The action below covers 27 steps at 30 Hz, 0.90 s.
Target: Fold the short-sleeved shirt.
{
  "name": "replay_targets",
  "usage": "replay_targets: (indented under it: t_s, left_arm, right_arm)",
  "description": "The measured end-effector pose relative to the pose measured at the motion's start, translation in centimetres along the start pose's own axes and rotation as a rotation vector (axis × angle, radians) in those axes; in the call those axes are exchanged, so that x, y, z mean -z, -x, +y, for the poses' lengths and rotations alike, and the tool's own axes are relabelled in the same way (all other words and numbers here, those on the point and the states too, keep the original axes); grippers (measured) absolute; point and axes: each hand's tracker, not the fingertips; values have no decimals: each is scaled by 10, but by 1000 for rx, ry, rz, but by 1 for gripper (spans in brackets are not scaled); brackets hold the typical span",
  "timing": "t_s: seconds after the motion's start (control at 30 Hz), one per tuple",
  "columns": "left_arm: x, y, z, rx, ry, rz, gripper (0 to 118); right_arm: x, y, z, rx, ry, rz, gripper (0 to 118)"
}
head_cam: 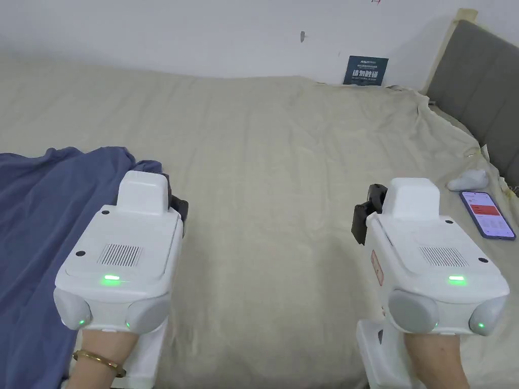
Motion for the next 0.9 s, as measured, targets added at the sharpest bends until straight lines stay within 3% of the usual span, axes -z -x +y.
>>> replay_targets:
  t_s: [0.03, 0.07, 0.2, 0.23, 0.3, 0.37, 0.4, 0.47, 0.53, 0.6, 0.63, 0.7, 0.77, 0.8, 0.9]
  left_arm:
    - [2, -3, 2, 109, 0, -8, 0]
    - [4, -8, 5, 277, -24, -11, 0]
    - [9, -36, -7, 1200, -202, 18, 0]
    - [9, -39, -12, 1376, -251, -2, 0]
    - [8, -43, -22, 1604, -297, -61, 0]
    - [2, -45, -31, 1742, -336, -138, 0]
    - [0, -46, -36, 1796, -357, -153, 0]
    - [-5, -42, -46, 1897, -396, -215, 0]
    - [-9, -39, -50, 1922, -446, -248, 0]
    - [-9, -33, -44, 1823, -435, -237, 0]
    - [-8, -34, -33, 1696, -387, -234, 0]
    - [-6, -33, -3, 1367, -295, -207, 0]
    - [1, -27, 35, 944, -210, -147, 0]
    - [5, -20, 50, 751, -180, -114, 0]
    - [13, 9, 81, 196, -152, -74, 0]
  right_arm:
    - [2, 2, 4, -83, 3, -3, 0]
    - [4, 7, 10, -234, -15, -14, 0]
    - [10, 40, 15, -1101, -186, -47, 0]
    - [9, 43, 11, -1301, -226, -14, 0]
    - [7, 47, -3, -1660, -301, 20, 0]
    - [0, 43, -21, -1932, -386, 104, 0]
    - [-2, 41, -28, -2022, -401, 128, 0]
    - [-7, 41, -36, -2103, -406, 189, 0]
    - [-7, 42, -32, -2034, -367, 175, 0]
    - [-5, 45, -17, -1863, -291, 175, 0]
    - [-4, 46, -5, -1735, -241, 183, 0]
    - [-1, 44, 27, -1387, -135, 195, 0]
    - [5, 32, 62, -925, -61, 199, 0]
    - [5, 25, 75, -740, -47, 208, 0]
    - [8, -1, 89, -284, -83, 181, 0]
